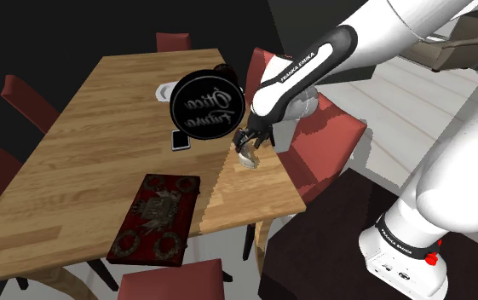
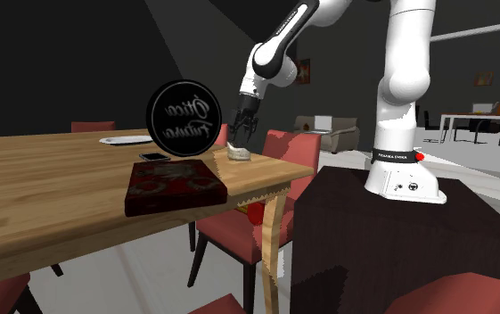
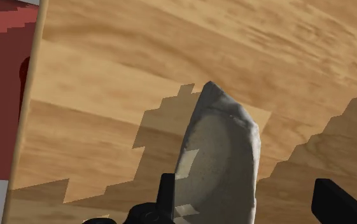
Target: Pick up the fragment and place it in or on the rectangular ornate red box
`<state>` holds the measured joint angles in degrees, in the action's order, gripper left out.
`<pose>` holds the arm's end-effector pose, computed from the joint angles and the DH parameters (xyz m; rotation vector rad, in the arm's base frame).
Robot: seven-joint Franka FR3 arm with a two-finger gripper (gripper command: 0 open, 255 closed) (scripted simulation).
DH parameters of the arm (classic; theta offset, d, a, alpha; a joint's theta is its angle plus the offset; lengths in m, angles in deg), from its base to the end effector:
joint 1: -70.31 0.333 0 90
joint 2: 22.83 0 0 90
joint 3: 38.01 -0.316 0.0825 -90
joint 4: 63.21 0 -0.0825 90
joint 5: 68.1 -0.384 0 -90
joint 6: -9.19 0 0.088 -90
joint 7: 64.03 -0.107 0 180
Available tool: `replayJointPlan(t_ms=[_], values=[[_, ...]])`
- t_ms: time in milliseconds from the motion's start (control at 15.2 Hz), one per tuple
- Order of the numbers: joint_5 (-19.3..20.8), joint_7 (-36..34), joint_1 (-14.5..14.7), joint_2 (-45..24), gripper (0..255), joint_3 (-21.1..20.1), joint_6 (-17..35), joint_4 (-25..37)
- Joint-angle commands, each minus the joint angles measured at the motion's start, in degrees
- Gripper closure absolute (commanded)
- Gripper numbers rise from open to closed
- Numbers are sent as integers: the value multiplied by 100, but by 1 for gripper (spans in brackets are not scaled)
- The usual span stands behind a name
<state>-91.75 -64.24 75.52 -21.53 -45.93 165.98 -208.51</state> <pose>0.4658 0.0926 0.3018 -2.8971 0.1980 -0.2844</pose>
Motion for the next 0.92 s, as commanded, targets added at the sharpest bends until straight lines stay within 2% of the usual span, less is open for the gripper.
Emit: replayJointPlan(t_ms=[0, 396, 858], values=[[446, -177, -39, -70, 0, 11, 40, 49], [288, -48, 13, -661, 0, -40, 531, 157], [288, -48, 13, -661, 0, -40, 531, 157]])
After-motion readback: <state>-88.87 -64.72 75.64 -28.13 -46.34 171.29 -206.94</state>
